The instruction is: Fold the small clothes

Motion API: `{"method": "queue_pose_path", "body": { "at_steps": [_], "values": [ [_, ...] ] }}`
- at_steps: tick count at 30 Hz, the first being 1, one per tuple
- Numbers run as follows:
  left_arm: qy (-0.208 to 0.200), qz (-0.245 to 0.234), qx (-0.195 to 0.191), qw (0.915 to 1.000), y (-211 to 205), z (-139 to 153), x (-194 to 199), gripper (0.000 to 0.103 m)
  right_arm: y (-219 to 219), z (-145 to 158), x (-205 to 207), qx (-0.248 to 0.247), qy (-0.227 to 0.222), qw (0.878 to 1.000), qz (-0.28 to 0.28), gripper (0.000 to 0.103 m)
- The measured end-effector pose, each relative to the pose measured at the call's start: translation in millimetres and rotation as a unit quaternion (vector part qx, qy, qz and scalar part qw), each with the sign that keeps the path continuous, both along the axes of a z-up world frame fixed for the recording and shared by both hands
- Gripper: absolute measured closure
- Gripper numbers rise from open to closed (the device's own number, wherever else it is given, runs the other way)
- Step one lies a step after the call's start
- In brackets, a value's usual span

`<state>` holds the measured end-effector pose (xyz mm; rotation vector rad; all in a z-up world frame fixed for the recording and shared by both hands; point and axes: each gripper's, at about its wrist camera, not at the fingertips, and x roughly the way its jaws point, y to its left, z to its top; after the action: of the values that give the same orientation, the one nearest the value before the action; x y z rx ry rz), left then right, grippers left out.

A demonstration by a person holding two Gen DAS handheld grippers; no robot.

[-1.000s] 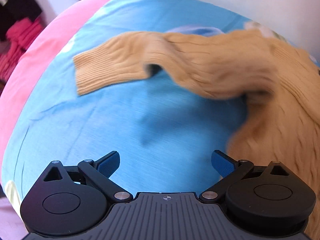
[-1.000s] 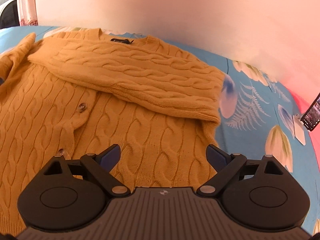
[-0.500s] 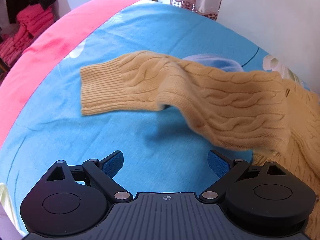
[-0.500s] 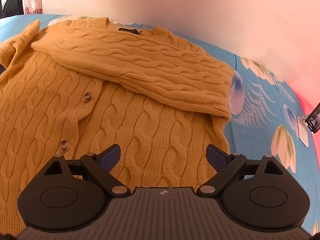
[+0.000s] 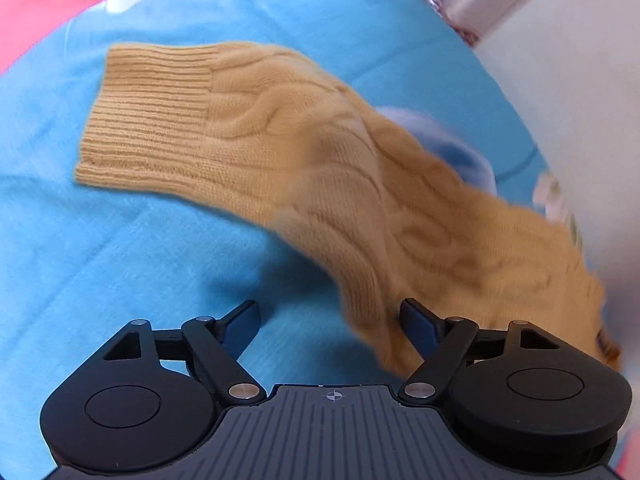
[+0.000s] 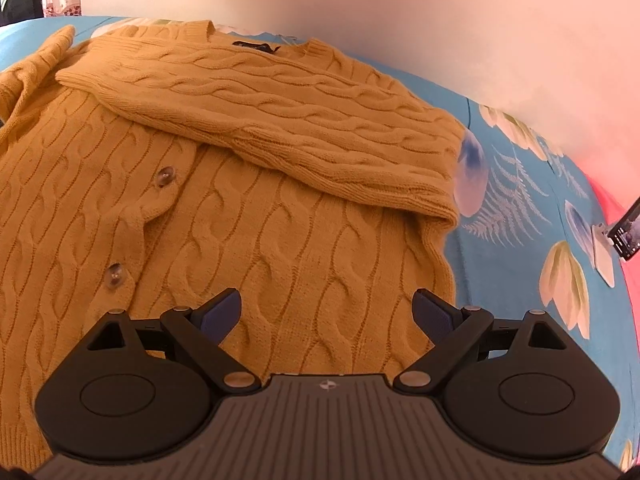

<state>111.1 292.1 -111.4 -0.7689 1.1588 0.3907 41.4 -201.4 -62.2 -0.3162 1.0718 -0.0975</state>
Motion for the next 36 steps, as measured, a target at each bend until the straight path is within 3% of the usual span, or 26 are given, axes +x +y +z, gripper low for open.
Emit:
{"method": "queue_pose_path", "body": {
  "at_steps": [9,10,12,16,18,19,21,23,25,28,29,30,31,33,34,36],
  "values": [
    [-0.036,0.090,-0.079,0.9922,39,-5,24,0.000,-13,-5,-4,0.004,0.003,1.000,-0.023,0.009],
    [-0.032,0.090,-0.078,0.9924,41,-4,28,0.010,-15,-5,-4,0.005,0.003,1.000,-0.026,0.009],
    [-0.032,0.078,-0.071,0.9939,39,0,36,0.017,-18,-6,-4,0.005,0.002,1.000,-0.030,0.009],
    [-0.074,0.004,0.012,0.9972,7,44,50,0.019,-25,-7,-2,0.010,0.002,0.999,-0.044,0.009],
    [-0.114,-0.058,0.056,0.9902,-24,73,53,0.020,-27,-9,0,0.012,0.004,0.999,-0.051,0.009],
    [-0.135,-0.097,0.080,0.9828,-46,88,55,0.020,-28,-10,1,0.013,0.005,0.998,-0.053,0.009],
    [-0.179,-0.184,0.136,0.9570,-97,117,51,0.021,-27,-10,3,0.013,0.004,0.998,-0.053,0.009],
    [-0.229,-0.278,0.176,0.9165,-152,138,40,0.021,-25,-10,3,0.014,0.002,0.999,-0.050,0.009],
    [-0.275,-0.385,0.221,0.8530,-212,150,19,0.022,-24,-10,3,0.016,0.000,0.999,-0.051,0.009],
    [-0.311,-0.544,0.287,0.7246,-291,142,-30,0.021,-26,-10,3,0.021,0.000,0.998,-0.057,0.009],
    [-0.312,-0.579,0.293,0.6942,-306,135,-43,0.021,-26,-10,2,0.023,0.000,0.998,-0.059,0.009],
    [-0.307,-0.607,0.291,0.6728,-318,127,-54,0.020,-28,-10,2,0.024,0.000,0.998,-0.063,0.009],
    [-0.295,-0.627,0.287,0.6614,-326,117,-61,0.020,-29,-10,1,0.027,-0.001,0.997,-0.066,0.009],
    [-0.265,-0.641,0.294,0.6575,-332,100,-66,0.020,-32,-9,0,0.033,-0.004,0.997,-0.075,0.009],
    [-0.252,-0.641,0.298,0.6611,-332,94,-68,0.019,-34,-8,-1,0.038,-0.006,0.996,-0.079,0.009],
    [-0.229,-0.633,0.290,0.6801,-323,86,-73,0.014,-38,-5,-1,0.055,-0.015,0.995,-0.088,0.009]
  ]
}}
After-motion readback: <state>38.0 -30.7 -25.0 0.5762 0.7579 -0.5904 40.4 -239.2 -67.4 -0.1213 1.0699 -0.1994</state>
